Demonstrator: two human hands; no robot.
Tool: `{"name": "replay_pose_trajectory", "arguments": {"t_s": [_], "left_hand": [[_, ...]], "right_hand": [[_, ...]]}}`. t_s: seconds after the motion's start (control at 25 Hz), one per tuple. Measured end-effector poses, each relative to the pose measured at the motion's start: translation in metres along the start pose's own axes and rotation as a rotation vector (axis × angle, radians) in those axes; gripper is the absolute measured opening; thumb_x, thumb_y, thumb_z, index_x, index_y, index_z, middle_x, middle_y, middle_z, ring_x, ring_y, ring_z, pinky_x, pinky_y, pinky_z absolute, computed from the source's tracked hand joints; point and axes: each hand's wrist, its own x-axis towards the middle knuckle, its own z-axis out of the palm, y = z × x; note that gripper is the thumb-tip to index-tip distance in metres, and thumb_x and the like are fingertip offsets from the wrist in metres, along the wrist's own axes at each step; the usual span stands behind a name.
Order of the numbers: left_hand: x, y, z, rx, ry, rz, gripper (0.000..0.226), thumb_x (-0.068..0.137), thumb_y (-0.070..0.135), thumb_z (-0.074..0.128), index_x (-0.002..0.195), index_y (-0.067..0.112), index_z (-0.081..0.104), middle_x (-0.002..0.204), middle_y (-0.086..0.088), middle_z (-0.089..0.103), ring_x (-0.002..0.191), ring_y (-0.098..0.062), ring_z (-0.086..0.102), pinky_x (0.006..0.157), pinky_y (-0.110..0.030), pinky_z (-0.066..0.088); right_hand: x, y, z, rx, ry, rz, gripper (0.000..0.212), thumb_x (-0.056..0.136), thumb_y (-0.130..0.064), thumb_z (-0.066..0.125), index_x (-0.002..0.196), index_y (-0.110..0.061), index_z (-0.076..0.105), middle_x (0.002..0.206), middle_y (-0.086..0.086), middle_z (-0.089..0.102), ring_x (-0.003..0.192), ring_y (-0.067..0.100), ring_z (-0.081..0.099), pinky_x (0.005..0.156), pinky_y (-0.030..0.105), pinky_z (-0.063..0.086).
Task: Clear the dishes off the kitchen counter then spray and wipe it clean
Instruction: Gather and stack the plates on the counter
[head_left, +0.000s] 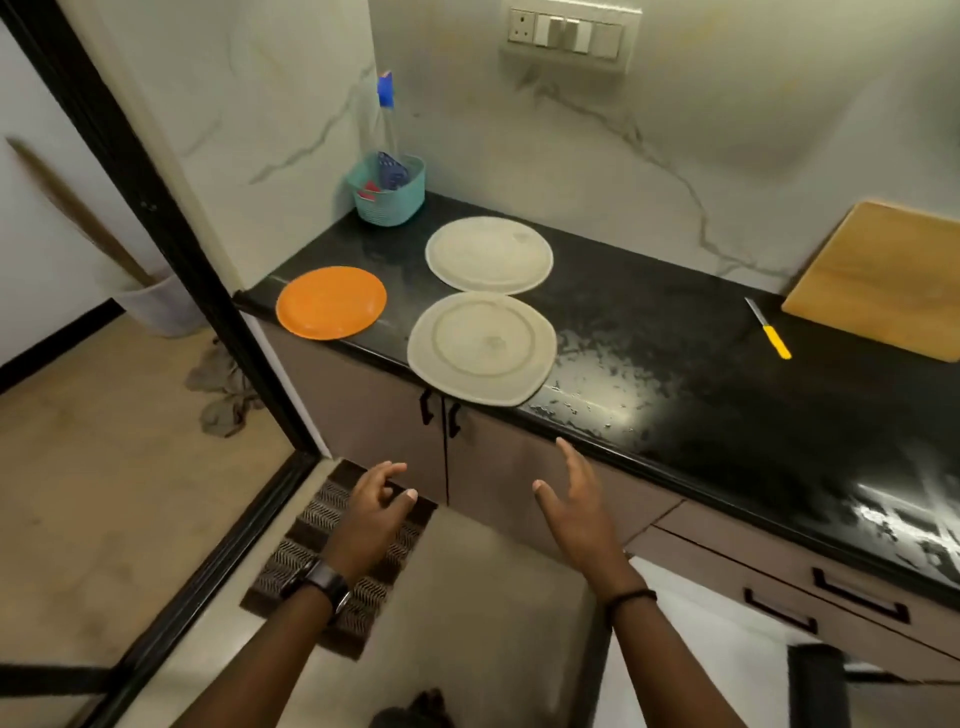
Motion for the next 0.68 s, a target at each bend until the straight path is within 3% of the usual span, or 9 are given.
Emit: {"name": "replay_pose_trajectory", "arguments": {"t_s": [0.16, 0.4, 0.48, 0.6, 0.68], "left_hand": [[0.059, 0.011, -0.034, -0.052, -0.003, -0.048, 0.034, 0.099, 0.035, 0.061, 0.131, 0.039, 0.052, 0.135, -0.004, 0.052, 0.118, -0.015, 0.054, 0.077, -0.022, 0.045], [0.159, 0.039, -0.026, -0.142, -0.009, -0.085, 0.038, 0.098, 0.032, 0.063, 0.134, 0.026, 0.052, 0.135, -0.005, 0.054, 0.115, -0.021, 0.058, 0.089, -0.039, 0.051], [0.190, 0.045, -0.020, -0.278, 0.003, -0.219, 0.043, 0.098, 0.035, 0.063, 0.137, 0.024, 0.049, 0.140, -0.004, 0.052, 0.119, -0.026, 0.057, 0.096, -0.048, 0.051], [0.227, 0.058, -0.016, -0.611, -0.009, -0.509, 0.062, 0.098, 0.045, 0.061, 0.151, 0.021, 0.038, 0.156, -0.008, 0.038, 0.134, -0.039, 0.046, 0.103, -0.056, 0.047], [0.242, 0.061, -0.017, -0.764, -0.020, -0.608, 0.070, 0.097, 0.047, 0.061, 0.156, 0.022, 0.031, 0.163, -0.011, 0.025, 0.143, -0.043, 0.034, 0.108, -0.060, 0.041]], "right_hand": [[0.041, -0.027, 0.017, 0.015, -0.007, 0.015, 0.069, 0.099, -0.027, 0.065, 0.160, -0.023, 0.032, 0.165, 0.002, 0.033, 0.152, 0.017, 0.029, 0.122, 0.030, 0.023], [0.127, -0.045, 0.008, 0.058, 0.031, 0.108, 0.067, 0.099, -0.026, 0.066, 0.158, -0.022, 0.035, 0.158, 0.001, 0.039, 0.145, 0.019, 0.037, 0.117, 0.039, 0.034], [0.164, -0.043, 0.010, 0.105, 0.042, 0.160, 0.064, 0.096, -0.023, 0.066, 0.155, -0.022, 0.039, 0.152, 0.003, 0.044, 0.140, 0.023, 0.043, 0.112, 0.042, 0.041], [0.224, -0.037, 0.014, 0.173, 0.051, 0.227, 0.054, 0.092, -0.021, 0.067, 0.142, -0.023, 0.049, 0.133, 0.001, 0.057, 0.123, 0.026, 0.056, 0.091, 0.038, 0.050], [0.252, -0.034, 0.018, 0.191, 0.058, 0.291, 0.054, 0.090, -0.023, 0.067, 0.140, -0.019, 0.048, 0.127, 0.002, 0.060, 0.115, 0.027, 0.059, 0.090, 0.042, 0.052]]}}
